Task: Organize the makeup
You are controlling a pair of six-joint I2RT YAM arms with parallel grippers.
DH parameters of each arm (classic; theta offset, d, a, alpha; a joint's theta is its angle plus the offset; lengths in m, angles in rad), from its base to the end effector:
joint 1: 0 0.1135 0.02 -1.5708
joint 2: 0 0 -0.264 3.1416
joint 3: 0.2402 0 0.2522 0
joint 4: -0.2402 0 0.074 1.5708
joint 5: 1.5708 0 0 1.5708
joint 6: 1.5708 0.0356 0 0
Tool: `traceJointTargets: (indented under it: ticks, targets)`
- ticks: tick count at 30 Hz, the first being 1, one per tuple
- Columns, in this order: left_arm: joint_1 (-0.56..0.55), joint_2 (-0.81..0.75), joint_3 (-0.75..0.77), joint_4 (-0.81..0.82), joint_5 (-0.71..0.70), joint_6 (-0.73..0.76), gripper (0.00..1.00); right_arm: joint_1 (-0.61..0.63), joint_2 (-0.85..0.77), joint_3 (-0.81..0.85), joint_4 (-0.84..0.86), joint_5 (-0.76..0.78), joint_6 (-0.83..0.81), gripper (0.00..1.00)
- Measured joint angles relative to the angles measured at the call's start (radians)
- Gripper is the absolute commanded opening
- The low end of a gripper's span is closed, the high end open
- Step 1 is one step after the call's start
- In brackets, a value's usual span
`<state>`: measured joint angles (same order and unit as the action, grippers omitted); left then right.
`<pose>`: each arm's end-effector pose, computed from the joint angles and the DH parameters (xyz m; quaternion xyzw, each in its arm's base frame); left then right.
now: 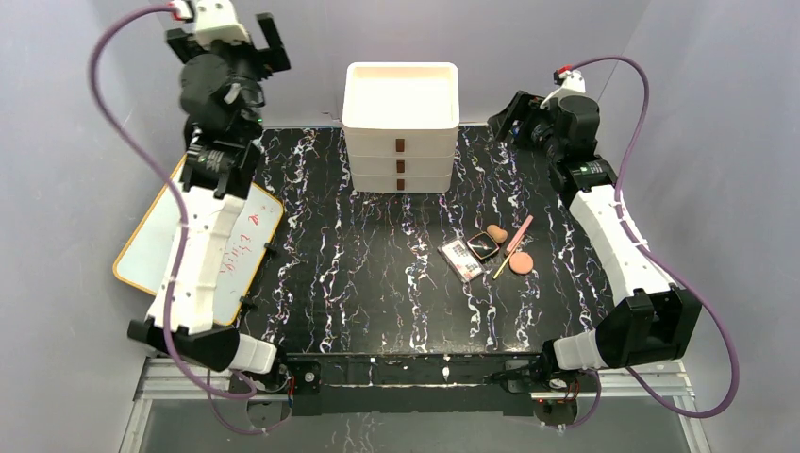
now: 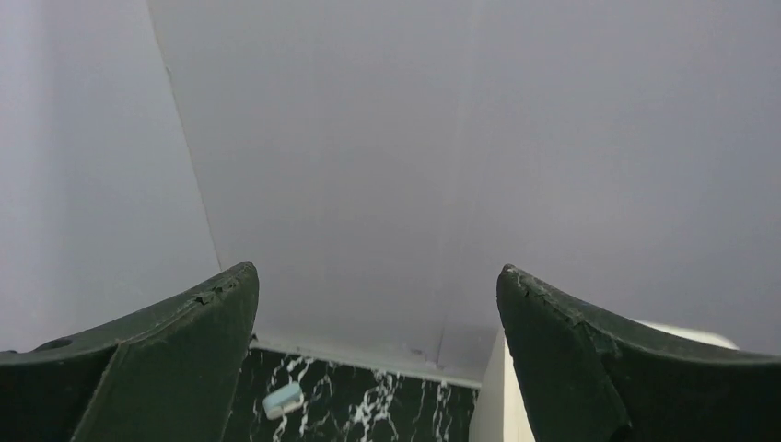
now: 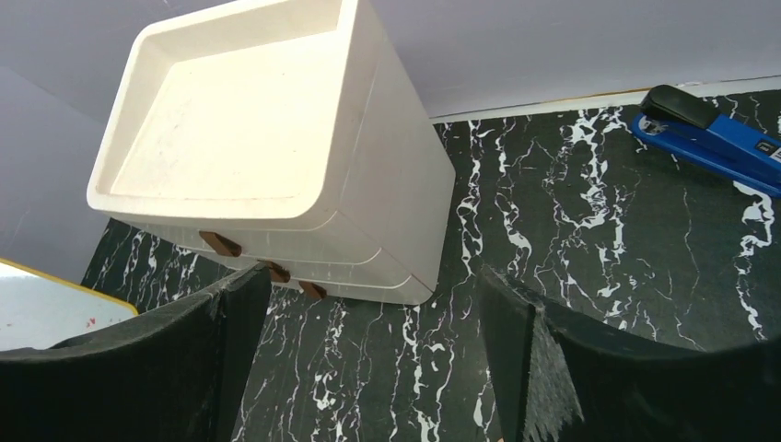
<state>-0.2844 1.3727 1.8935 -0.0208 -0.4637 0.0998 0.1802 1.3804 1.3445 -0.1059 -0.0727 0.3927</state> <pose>0.2382 -0.0531 0.5970 -0.0992 0.5251 0.0396 0.8443 0.3197 0.0609 0.4084 0.0564 0.7532 0.2113 0.6204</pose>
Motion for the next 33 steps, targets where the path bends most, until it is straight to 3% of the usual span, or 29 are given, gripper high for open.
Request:
traceJointTargets:
  ticks: [5, 9, 13, 19, 28, 33]
  targets:
    - [0.000, 0.070, -0.071, -0.037, 0.045, -0.004, 0.98, 0.022, 0.001, 0.000, -0.007, 0.014, -0.013, 0.90]
    - [0.000, 0.091, -0.045, -0.084, 0.124, -0.006, 0.98, 0.023, -0.003, -0.014, 0.009, 0.016, -0.023, 0.91]
    - [0.000, 0.225, 0.201, -0.152, 0.226, -0.023, 0.98, 0.031, -0.007, -0.042, 0.013, -0.003, -0.025, 0.91]
    - [0.000, 0.562, 0.599, -0.239, 0.310, -0.043, 0.98, 0.053, -0.027, -0.090, 0.033, -0.027, -0.019, 0.92]
    - [0.000, 0.858, 0.584, -0.293, 0.309, -0.104, 0.98, 0.102, -0.056, -0.177, 0.082, -0.075, 0.024, 0.91]
    - [0.000, 0.933, 0.566, -0.301, 0.286, -0.128, 0.98, 0.140, -0.056, -0.208, 0.094, -0.087, 0.033, 0.91]
